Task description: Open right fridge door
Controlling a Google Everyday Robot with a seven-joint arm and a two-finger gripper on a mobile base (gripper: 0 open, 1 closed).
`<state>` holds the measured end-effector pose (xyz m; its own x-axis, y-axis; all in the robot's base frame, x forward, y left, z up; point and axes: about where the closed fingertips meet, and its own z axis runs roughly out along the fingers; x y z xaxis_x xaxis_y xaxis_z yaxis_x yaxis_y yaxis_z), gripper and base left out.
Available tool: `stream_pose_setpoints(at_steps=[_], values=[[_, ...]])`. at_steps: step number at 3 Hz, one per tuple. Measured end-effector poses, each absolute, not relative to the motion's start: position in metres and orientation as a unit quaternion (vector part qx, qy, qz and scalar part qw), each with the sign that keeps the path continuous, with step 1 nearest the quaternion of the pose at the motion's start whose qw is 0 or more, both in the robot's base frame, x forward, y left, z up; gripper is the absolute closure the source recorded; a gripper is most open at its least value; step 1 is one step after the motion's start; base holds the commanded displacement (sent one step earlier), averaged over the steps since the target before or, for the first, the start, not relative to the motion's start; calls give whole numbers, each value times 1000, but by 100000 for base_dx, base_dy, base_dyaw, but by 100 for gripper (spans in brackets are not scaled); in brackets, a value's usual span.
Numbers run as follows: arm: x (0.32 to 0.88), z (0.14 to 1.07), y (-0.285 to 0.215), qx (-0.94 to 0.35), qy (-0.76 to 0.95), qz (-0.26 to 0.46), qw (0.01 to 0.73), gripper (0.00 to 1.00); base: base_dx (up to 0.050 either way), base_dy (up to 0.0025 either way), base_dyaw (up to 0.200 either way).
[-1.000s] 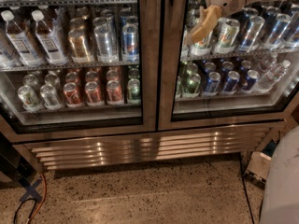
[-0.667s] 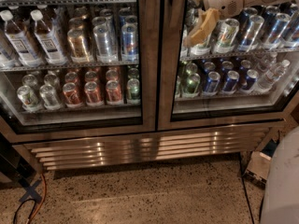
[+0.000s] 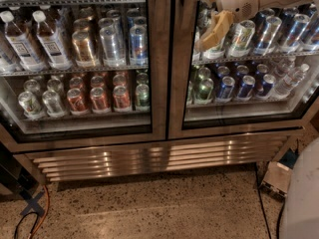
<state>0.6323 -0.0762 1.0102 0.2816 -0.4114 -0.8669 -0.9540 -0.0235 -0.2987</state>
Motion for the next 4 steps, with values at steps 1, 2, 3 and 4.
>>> stream_pose_setpoints(at_steps=[1, 2, 3, 4], values=[[632, 1010, -76, -653, 523, 293, 463, 27, 0, 0, 0], [632, 1010, -76, -653, 523, 293, 463, 50, 0, 0, 0], [632, 1010, -76, -653, 523, 293, 463, 73, 0, 0, 0], [632, 1010, -76, -653, 523, 293, 463, 96, 0, 0, 0]])
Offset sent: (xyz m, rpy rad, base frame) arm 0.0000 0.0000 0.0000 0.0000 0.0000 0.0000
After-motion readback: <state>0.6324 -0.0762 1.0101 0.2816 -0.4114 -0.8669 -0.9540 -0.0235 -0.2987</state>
